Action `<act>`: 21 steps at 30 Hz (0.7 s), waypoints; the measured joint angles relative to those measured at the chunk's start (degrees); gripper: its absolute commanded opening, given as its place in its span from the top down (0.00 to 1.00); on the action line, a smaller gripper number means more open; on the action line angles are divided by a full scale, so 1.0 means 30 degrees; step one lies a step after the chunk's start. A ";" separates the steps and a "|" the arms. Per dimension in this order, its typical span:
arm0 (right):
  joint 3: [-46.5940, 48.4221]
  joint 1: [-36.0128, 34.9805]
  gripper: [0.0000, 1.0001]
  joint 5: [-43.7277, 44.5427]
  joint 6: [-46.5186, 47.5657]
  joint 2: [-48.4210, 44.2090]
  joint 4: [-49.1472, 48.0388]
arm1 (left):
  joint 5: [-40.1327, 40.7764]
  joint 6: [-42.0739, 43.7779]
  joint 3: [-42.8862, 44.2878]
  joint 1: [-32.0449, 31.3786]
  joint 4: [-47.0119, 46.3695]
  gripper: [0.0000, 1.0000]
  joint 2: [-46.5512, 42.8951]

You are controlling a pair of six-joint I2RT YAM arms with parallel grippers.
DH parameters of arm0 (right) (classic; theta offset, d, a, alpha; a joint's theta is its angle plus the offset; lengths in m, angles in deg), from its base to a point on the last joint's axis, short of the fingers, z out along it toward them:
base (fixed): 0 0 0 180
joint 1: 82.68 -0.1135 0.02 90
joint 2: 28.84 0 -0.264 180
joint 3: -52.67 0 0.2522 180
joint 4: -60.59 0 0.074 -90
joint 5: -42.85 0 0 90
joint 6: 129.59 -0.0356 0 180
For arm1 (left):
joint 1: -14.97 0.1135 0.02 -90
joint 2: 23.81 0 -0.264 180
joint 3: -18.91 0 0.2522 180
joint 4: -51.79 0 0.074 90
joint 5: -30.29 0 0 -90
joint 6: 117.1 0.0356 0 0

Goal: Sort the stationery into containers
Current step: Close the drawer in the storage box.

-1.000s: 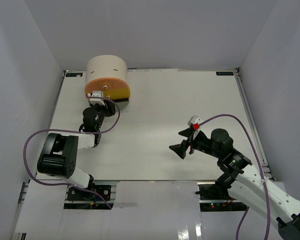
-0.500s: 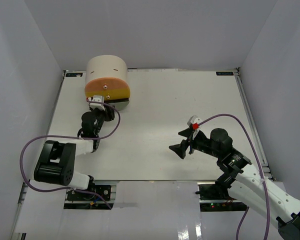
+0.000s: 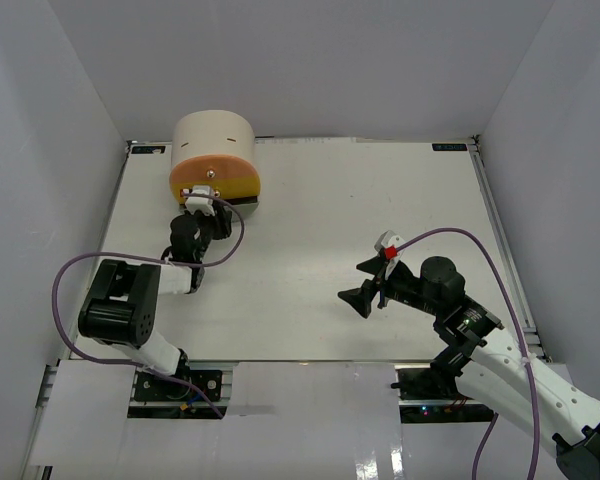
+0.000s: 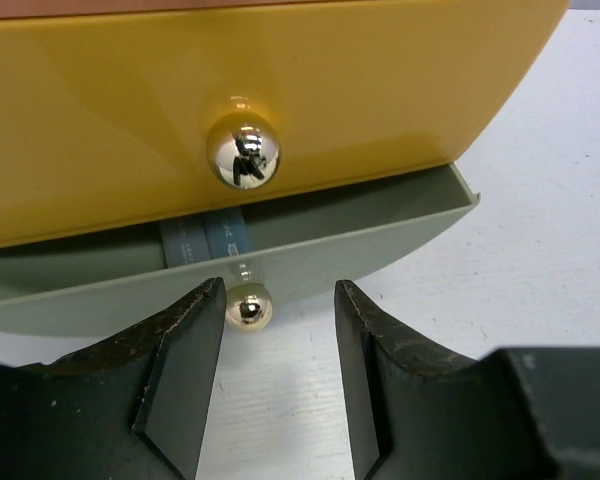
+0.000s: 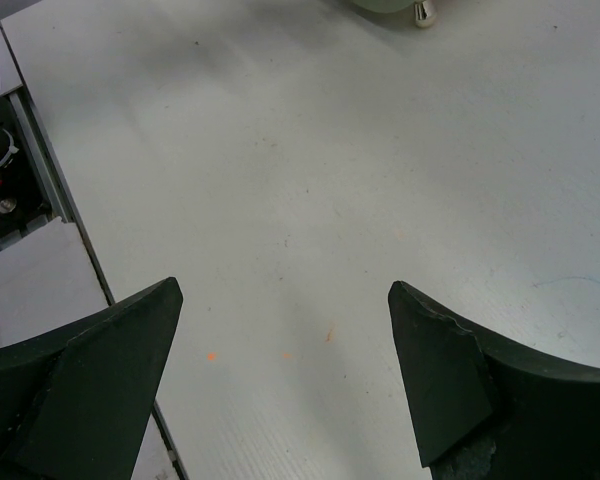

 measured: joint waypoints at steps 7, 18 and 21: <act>0.0000 0.0000 0.10 0.0036 0.0007 0.0000 0.0000 | 0.0408 -0.0044 0.0619 0.0000 -0.0036 0.44 0.0969; 0.0000 0.0000 0.10 0.0117 0.0000 -0.0007 0.0000 | 0.0765 -0.0583 0.1311 0.0000 -0.0474 0.46 0.2033; 0.0000 0.0000 0.10 0.0124 0.0000 -0.0051 0.0007 | 0.1078 -0.0838 0.1552 0.0000 -0.0634 0.46 0.2324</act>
